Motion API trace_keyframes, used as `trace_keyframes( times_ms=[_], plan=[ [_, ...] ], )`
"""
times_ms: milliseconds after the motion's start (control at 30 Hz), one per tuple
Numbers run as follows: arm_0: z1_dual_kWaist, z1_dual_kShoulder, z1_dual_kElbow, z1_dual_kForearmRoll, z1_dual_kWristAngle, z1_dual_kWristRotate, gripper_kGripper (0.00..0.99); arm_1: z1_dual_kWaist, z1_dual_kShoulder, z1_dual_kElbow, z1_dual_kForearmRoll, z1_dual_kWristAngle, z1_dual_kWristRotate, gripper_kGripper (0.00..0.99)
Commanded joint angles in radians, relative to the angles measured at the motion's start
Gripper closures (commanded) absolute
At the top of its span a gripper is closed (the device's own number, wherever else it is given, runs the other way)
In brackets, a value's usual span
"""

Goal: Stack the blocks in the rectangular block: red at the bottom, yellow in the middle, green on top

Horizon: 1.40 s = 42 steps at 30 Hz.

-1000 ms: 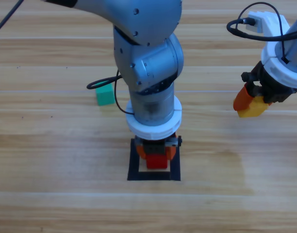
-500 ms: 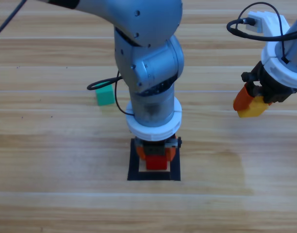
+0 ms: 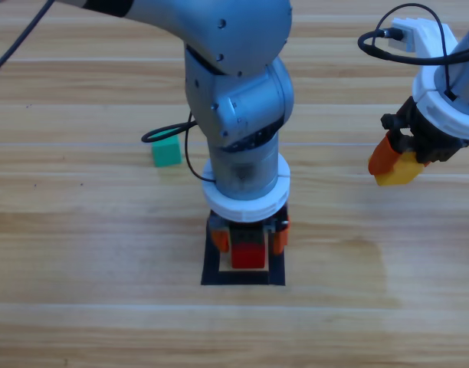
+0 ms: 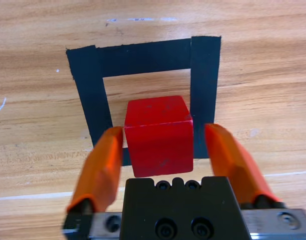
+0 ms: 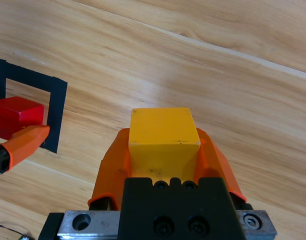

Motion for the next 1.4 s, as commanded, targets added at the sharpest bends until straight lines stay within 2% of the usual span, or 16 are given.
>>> trace_keyframes(
  times_ms=[33,133,300,367,500,567,667,833,933,1133,1400],
  plan=[
    [-0.026,0.028,0.003,0.008,0.000,-0.001,0.000,0.039,0.031,0.017,0.010,-0.032,0.003,0.958],
    [-0.024,0.011,0.011,0.013,0.005,0.000,0.000,0.050,0.031,0.017,0.012,-0.046,0.003,0.956],
    [-0.024,-0.077,-0.046,0.068,0.037,0.017,0.000,0.096,0.005,0.016,0.010,-0.125,0.003,0.956],
    [-0.009,-0.103,-0.145,0.160,0.069,0.036,0.000,0.127,-0.008,0.017,0.010,-0.167,0.008,0.956],
    [0.068,-0.130,-0.490,0.444,0.104,0.120,0.000,0.154,-0.043,0.016,0.015,-0.168,0.034,0.953],
    [0.120,-0.207,-0.437,0.442,0.104,0.172,0.000,0.179,-0.046,-0.010,0.041,-0.168,0.050,0.953],
    [0.246,-0.291,-0.328,0.435,0.097,0.273,0.000,0.234,-0.009,-0.127,0.159,-0.194,0.097,0.953],
    [0.454,-0.255,-0.270,0.386,0.054,0.522,0.000,0.305,0.184,-0.481,0.458,-0.204,0.221,0.953],
    [0.549,-0.207,-0.279,0.361,0.037,0.640,0.000,0.337,0.269,-0.645,0.563,-0.187,0.266,0.953],
    [0.661,-0.170,-0.270,0.336,-0.003,0.766,0.000,0.357,0.351,-0.734,0.587,-0.127,0.342,0.952],
    [0.703,-0.187,-0.244,0.336,-0.028,0.776,0.000,0.397,0.420,-0.829,0.621,-0.119,0.410,0.938]
  ],
)
